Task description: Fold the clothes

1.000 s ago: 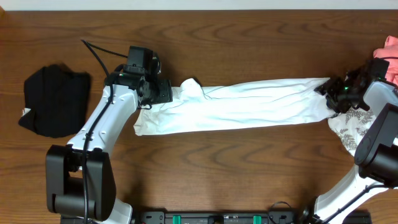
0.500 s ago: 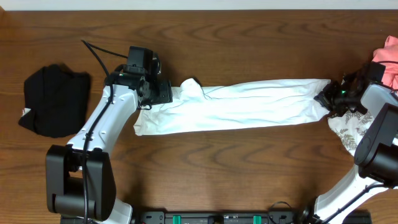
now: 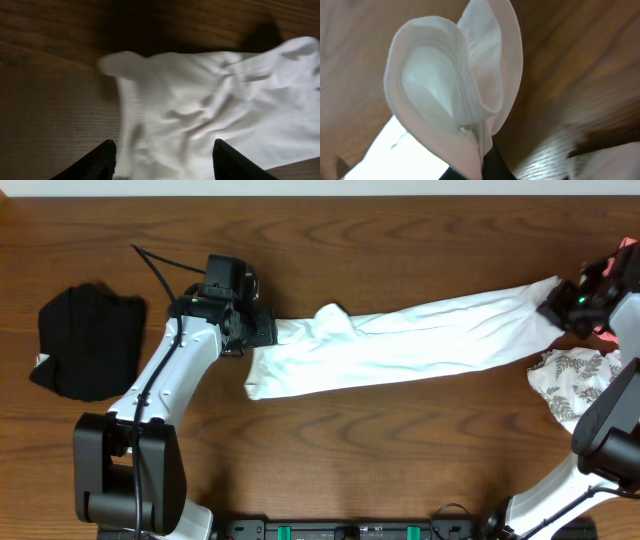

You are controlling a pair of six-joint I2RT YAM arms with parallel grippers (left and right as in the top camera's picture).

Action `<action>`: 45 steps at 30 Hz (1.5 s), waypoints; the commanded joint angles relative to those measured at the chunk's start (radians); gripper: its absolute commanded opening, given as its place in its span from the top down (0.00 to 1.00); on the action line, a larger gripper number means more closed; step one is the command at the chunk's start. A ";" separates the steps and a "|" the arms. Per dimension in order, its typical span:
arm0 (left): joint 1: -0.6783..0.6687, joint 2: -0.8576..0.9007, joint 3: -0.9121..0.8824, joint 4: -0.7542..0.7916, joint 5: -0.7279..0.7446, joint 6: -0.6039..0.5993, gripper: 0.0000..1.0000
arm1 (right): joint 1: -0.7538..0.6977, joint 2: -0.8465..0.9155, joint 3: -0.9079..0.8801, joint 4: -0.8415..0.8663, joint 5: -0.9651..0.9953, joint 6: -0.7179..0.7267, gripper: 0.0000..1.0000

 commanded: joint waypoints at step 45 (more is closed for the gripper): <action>0.002 0.002 0.010 -0.011 -0.012 0.002 0.37 | 0.630 -0.023 0.027 -0.235 0.283 -0.221 0.99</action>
